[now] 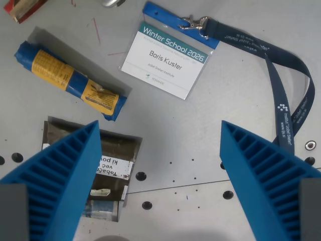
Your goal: Move above the blue bag
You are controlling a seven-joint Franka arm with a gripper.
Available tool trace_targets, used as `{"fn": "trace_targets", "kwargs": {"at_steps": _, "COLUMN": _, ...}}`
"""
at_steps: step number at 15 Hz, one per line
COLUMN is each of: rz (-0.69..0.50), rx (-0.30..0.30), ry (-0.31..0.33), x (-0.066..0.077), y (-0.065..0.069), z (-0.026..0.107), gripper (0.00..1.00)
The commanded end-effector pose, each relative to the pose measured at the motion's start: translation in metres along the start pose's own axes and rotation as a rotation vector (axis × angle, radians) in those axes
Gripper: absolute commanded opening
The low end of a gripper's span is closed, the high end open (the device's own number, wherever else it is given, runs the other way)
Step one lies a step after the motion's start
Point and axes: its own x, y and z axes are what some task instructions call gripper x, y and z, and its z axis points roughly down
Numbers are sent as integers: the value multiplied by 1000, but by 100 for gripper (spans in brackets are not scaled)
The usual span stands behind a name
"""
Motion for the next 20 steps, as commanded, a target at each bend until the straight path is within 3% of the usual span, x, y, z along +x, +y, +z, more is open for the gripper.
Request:
{"fn": "trace_targets", "kwargs": {"at_steps": 1, "rz": 0, "rx": 1, "ry": 3, "x": 0, "y": 0, "z": -2, "gripper": 100}}
{"fn": "trace_targets", "kwargs": {"at_steps": 6, "rz": -20, "rx": 1, "ry": 4, "x": 0, "y": 0, "z": -1, "gripper": 100}}
{"fn": "trace_targets", "kwargs": {"at_steps": 11, "rz": -111, "rx": 7, "ry": 11, "x": -1, "y": -3, "z": 4, "gripper": 100}}
{"fn": "trace_targets", "kwargs": {"at_steps": 20, "rz": -402, "rx": 28, "ry": 55, "x": -7, "y": -17, "z": 33, "gripper": 100}}
